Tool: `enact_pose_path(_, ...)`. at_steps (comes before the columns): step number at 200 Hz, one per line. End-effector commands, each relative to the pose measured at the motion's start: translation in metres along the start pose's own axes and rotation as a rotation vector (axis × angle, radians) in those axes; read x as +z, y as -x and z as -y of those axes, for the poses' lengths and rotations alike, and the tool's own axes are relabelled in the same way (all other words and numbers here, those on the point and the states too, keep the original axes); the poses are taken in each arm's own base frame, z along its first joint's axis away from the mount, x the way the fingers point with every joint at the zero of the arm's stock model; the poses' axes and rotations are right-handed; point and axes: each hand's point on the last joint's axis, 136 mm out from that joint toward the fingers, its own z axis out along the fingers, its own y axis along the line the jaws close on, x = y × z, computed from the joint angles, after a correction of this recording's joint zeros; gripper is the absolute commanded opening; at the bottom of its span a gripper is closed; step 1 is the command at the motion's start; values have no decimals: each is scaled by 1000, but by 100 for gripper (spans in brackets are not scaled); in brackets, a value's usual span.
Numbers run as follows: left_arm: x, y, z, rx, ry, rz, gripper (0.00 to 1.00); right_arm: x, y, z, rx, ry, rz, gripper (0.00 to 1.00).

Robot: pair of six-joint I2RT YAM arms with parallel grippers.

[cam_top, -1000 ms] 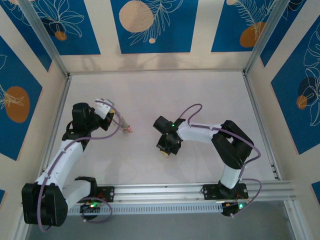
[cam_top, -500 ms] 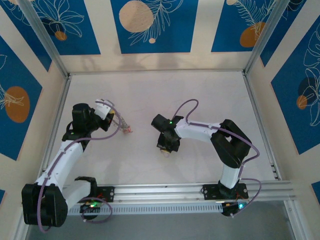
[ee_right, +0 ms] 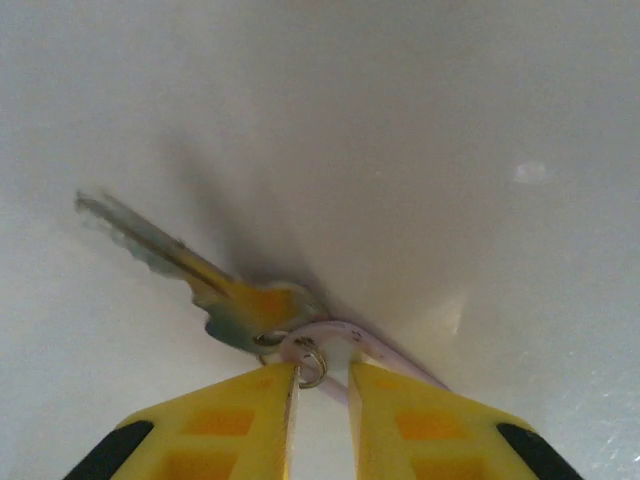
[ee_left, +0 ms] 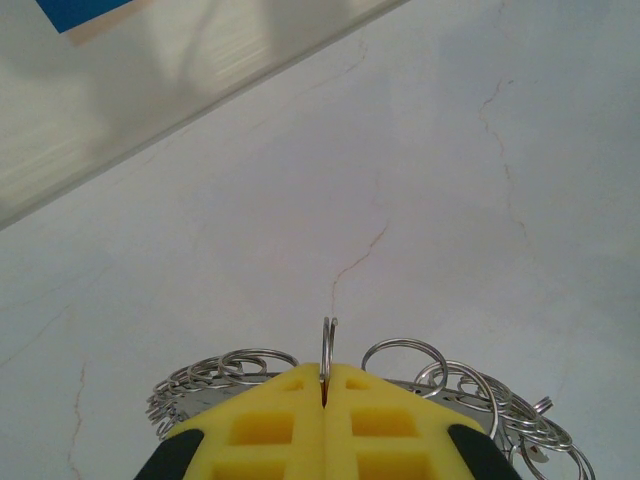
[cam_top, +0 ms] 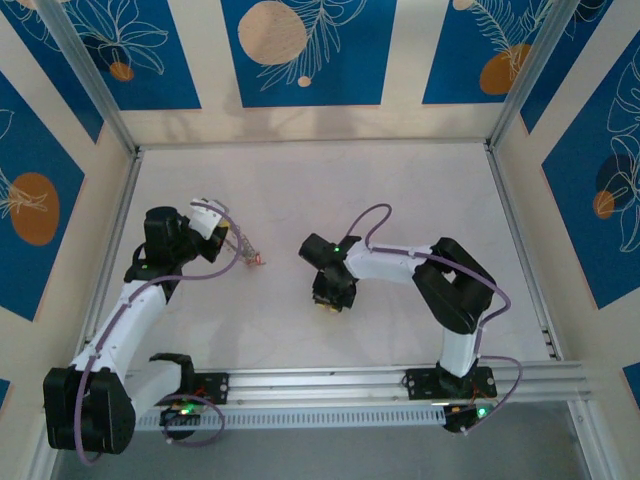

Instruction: Put the keys on the keyring

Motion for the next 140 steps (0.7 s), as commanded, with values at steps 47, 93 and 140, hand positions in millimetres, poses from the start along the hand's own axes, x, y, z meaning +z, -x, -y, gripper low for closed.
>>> enact_pose_path(47,-6,7,-2,9,5,33,0,15,7,18,-84,-159,66,13)
enact_pose_path(93,-5,6,-2,7,4,32,0,-8,24,-6,-249,-132,208,5)
enact_pose_path(140,-5,6,-1,6,1,30,0,-16,30,-23,-386,-82,258,0)
